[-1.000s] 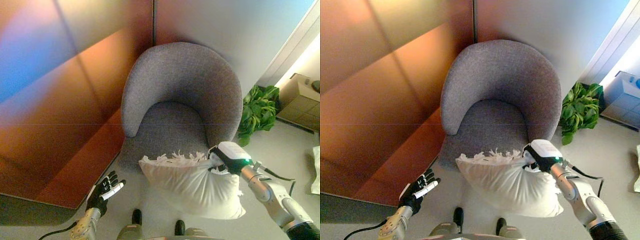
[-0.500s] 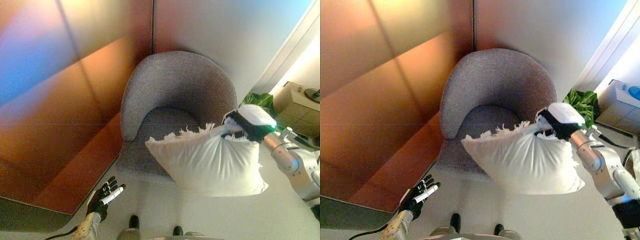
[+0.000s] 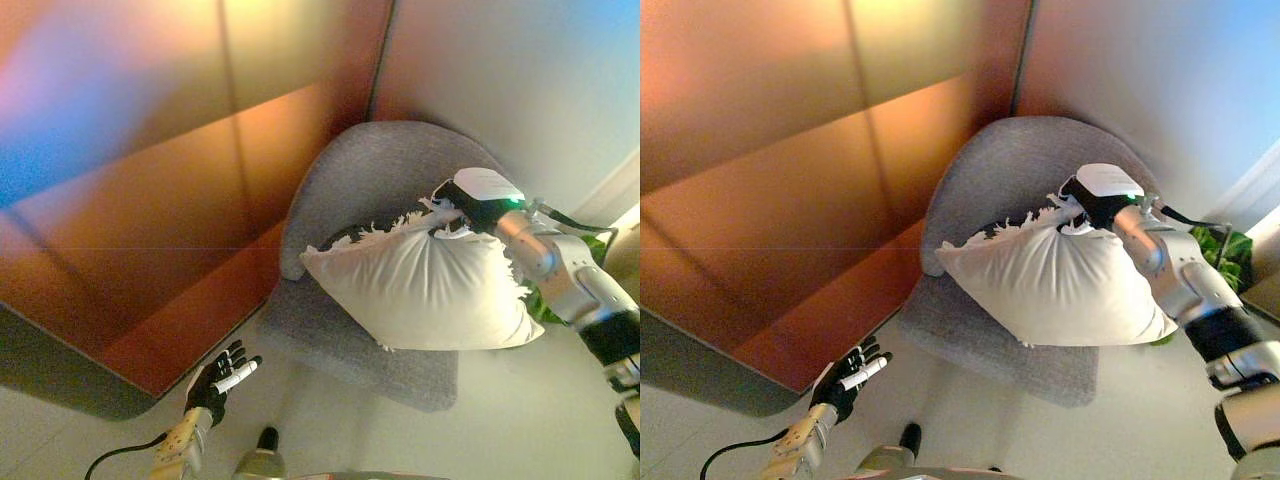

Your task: Pick up the pillow and put it on the sofa.

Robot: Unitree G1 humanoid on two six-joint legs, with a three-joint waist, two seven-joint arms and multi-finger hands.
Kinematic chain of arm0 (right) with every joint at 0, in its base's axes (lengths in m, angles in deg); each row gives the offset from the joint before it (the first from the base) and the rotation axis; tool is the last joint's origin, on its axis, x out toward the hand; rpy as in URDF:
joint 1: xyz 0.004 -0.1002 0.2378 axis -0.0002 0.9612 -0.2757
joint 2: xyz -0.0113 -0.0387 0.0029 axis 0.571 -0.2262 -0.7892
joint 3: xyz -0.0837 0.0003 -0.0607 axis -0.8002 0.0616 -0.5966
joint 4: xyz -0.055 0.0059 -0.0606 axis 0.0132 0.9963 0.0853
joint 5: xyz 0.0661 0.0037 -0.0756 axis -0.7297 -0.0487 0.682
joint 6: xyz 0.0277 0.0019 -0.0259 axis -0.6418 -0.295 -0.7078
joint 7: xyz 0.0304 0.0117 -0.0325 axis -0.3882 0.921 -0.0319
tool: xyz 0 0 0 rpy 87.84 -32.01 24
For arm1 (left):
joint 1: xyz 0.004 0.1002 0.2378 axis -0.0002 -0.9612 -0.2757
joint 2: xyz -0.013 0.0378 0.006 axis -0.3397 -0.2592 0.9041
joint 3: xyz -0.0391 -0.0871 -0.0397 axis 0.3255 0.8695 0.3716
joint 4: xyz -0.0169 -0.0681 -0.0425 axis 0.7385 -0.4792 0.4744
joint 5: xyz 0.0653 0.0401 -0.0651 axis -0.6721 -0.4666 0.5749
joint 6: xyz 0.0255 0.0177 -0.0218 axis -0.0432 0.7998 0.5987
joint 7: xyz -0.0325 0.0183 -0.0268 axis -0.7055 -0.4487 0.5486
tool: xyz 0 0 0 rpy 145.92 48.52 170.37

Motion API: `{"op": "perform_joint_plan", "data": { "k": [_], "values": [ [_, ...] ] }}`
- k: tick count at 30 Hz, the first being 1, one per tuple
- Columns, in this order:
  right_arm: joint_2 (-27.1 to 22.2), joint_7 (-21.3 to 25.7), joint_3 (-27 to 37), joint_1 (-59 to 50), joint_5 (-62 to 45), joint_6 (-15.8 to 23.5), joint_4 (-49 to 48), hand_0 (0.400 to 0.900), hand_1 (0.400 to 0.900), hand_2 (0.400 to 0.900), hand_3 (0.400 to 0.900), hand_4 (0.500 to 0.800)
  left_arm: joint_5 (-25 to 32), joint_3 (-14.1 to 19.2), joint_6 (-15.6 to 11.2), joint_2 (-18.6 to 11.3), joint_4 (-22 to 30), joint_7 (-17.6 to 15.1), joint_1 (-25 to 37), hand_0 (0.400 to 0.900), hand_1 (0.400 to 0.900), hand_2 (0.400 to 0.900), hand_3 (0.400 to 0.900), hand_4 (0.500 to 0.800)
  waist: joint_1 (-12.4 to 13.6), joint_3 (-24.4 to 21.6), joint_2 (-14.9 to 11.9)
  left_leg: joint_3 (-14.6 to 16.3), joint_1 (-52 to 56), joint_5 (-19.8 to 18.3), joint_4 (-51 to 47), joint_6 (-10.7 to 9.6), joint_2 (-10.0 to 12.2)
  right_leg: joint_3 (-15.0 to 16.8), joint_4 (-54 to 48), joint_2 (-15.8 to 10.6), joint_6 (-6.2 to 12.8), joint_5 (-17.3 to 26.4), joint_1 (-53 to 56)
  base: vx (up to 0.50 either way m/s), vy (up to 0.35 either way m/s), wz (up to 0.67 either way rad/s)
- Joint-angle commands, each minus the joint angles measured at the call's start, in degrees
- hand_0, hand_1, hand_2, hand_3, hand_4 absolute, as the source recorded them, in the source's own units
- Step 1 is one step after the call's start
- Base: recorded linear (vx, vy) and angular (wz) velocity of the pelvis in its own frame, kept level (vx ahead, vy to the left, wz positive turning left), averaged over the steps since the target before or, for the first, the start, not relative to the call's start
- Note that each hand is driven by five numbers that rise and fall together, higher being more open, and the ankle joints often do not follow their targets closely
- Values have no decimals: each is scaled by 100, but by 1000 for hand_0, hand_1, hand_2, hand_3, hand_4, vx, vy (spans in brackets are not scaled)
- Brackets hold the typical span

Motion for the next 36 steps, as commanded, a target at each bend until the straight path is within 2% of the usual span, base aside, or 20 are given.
{"op": "perform_joint_plan", "data": {
  "k": [1, 8, 17, 26, 30, 36],
  "values": [
    [-35, 388, -145, -1967, -372, -287, 652, 900, 900, 900, 900, 800, -171, -515, -181, -422, 25, 156, 479, 900, 900, 900, 900, 800, 359, -480, -368, 17, 179, -721, 86, -175, 51, -214, 441, 15, 61, -198, -233, 50, -15, 27],
    [217, 138, -1085, -3084, -530, -420, 2672, 900, 900, 900, 900, 800, 28, -926, 40, -581, 54, 487, 545, 900, 900, 900, 900, 800, 670, -505, -327, -185, 135, -659, 78, -206, 14, -409, 399, 16, 45, -206, -139, 34, -1, 22],
    [241, 19, -1209, -3369, -402, -506, 3498, 900, 900, 900, 900, 800, 169, -1086, -45, -594, -17, 538, 544, 900, 900, 900, 900, 800, 697, -525, -212, -217, 142, -612, 50, -191, -19, -425, 356, 4, 58, -190, -92, -4, 14, 3],
    [96, 212, -862, -3059, -1038, -546, 3398, 900, 900, 900, 900, 800, 228, -1067, -129, -558, -28, 562, 511, 900, 900, 900, 900, 800, 561, -518, -140, -120, 171, -621, 29, -175, -19, -335, 354, -2, 74, -177, -114, -47, 19, -5],
    [181, 344, -381, -2498, -1539, -532, 2982, 900, 900, 900, 900, 800, 197, -1014, -149, -482, -55, 503, 518, 900, 900, 900, 900, 800, 442, -505, -83, -50, 196, -644, 22, -161, -17, -259, 353, -16, 79, -171, -130, -63, 25, -11],
    [293, 548, 211, -1422, -1714, -343, 2176, 900, 900, 900, 900, 800, 177, -922, -172, -376, -15, 407, 487, 900, 900, 900, 900, 800, 234, -462, -3, 89, 212, -679, 15, -139, -6, -127, 360, -38, 105, -148, -191, -77, 24, -17]
  ]
}}
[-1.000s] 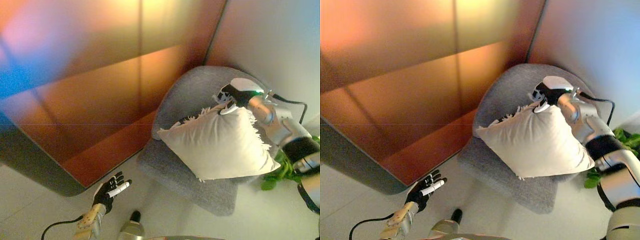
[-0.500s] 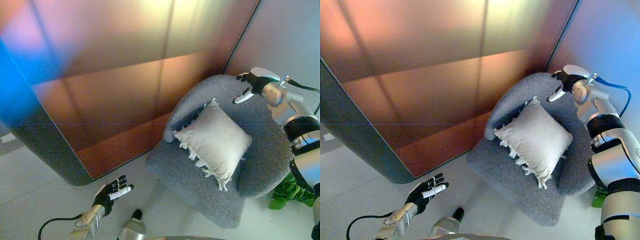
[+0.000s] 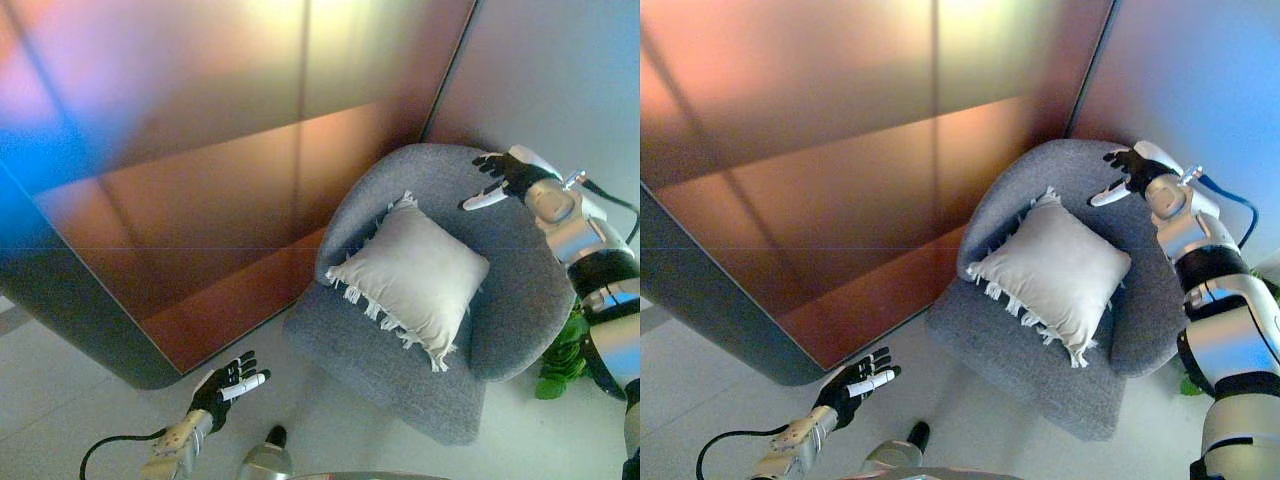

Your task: Pick up the pillow and put it on the sofa.

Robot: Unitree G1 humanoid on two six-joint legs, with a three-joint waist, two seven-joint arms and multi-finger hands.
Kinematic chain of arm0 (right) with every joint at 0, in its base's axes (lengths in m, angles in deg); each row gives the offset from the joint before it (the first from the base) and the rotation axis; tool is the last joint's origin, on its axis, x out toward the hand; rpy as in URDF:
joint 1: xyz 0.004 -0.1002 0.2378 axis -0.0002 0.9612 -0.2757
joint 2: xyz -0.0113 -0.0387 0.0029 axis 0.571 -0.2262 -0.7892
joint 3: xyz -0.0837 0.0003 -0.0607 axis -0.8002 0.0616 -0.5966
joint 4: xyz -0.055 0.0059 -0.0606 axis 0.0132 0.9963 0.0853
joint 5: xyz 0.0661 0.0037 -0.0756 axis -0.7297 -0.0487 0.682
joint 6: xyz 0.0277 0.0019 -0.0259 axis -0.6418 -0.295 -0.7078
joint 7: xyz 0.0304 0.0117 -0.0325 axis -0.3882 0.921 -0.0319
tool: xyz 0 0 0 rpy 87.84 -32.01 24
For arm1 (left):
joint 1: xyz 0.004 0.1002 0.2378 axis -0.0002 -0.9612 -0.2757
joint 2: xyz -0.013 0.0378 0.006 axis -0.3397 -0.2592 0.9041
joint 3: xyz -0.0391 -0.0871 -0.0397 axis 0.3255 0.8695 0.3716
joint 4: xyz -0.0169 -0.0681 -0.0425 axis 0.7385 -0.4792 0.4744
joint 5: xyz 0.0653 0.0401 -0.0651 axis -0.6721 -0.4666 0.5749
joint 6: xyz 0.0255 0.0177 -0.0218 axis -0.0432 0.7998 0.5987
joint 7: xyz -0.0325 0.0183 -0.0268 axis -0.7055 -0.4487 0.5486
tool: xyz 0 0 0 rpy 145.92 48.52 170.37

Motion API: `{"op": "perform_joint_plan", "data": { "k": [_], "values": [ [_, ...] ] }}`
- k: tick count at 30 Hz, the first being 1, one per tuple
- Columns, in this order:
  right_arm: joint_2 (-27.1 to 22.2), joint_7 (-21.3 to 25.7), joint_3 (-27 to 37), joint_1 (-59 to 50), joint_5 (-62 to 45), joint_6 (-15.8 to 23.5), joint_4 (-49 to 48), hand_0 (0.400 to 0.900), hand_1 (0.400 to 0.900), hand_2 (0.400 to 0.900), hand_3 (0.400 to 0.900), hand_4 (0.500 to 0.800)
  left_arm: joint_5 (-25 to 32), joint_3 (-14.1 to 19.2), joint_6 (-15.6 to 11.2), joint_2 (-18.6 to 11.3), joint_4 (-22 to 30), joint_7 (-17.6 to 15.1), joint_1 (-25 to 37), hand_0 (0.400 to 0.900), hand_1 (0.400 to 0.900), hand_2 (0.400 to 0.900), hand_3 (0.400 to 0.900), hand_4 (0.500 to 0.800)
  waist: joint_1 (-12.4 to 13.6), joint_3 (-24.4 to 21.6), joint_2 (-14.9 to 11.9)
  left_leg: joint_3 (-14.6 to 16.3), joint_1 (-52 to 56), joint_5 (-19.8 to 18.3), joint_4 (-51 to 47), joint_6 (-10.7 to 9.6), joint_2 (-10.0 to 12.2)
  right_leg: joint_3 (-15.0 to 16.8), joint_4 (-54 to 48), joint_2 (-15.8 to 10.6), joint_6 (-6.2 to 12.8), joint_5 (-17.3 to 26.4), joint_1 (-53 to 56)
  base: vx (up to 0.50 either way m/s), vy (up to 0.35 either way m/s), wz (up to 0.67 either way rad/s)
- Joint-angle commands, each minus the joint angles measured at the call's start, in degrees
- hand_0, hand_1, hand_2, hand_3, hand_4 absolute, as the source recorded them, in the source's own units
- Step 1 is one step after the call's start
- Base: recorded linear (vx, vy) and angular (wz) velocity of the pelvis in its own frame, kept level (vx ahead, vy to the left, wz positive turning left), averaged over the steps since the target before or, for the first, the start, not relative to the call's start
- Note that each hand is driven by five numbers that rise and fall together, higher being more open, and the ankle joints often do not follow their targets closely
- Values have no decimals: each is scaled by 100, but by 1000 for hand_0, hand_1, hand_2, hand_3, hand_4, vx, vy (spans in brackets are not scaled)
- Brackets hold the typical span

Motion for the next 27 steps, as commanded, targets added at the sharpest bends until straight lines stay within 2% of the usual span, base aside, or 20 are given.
{"op": "perform_joint_plan", "data": {
  "k": [1, 9, 15, 17, 21, 24, 27],
  "values": [
    [-273, 493, 6, -132, -138, 193, -551, 900, 900, 900, 900, 800, 181, -186, -515, 44, 6, 24, 450, 900, 900, 900, 900, 800, -124, -332, -82, 395, 237, -774, 15, -139, 54, 118, 356, -37, 96, -82, -326, -84, 29, -16],
    [229, 699, 818, 1287, -906, 183, -1702, 900, 900, 900, 900, 800, 116, -50, -530, 225, 38, -60, 439, 900, 900, 900, 900, 800, -439, -245, 10, 563, 269, -827, -7, -100, 68, 311, 410, -41, 109, -94, -410, -71, 31, -12],
    [1080, 1044, 1353, 2540, -1774, 267, -2086, 900, 900, 900, 900, 800, 100, -7, -643, 386, -21, -179, 378, 900, 900, 900, 900, 800, -683, -236, 59, 718, 337, -886, -20, -65, 87, 477, 442, -29, 115, -109, -452, -48, 33, -15],
    [1438, 1137, 1499, 3050, -2033, 424, -2023, 900, 900, 900, 900, 800, 101, 9, -706, 471, -50, -224, 375, 900, 900, 900, 900, 800, -768, -240, 82, 773, 366, -914, -20, -47, 85, 530, 459, -29, 121, -118, -467, -36, 33, -16],
    [2102, 1299, 1626, 3916, -2733, 494, -1667, 900, 900, 900, 900, 800, 128, 20, -788, 571, -99, -342, 344, 900, 900, 900, 900, 800, -891, -270, 126, 865, 411, -956, -24, -13, 78, 610, 482, -29, 136, -134, -491, -31, 32, -15],
    [2602, 1273, 1601, 4376, -2974, 538, -1089, 900, 900, 900, 900, 800, 128, 20, -897, 624, -216, -390, 331, 900, 900, 900, 900, 800, -950, -285, 154, 880, 438, -986, -13, 21, 52, 668, 505, -20, 140, -147, -507, -25, 17, -13],
    [2872, 1327, 1556, 4586, -3110, 594, -483, 900, 900, 900, 900, 800, 211, 62, -981, 615, -406, -262, 390, 900, 900, 900, 900, 800, -994, -288, 167, 862, 473, -1021, 11, 51, 13, 734, 511, -12, 149, -136, -510, -10, 9, -11]
  ]
}}
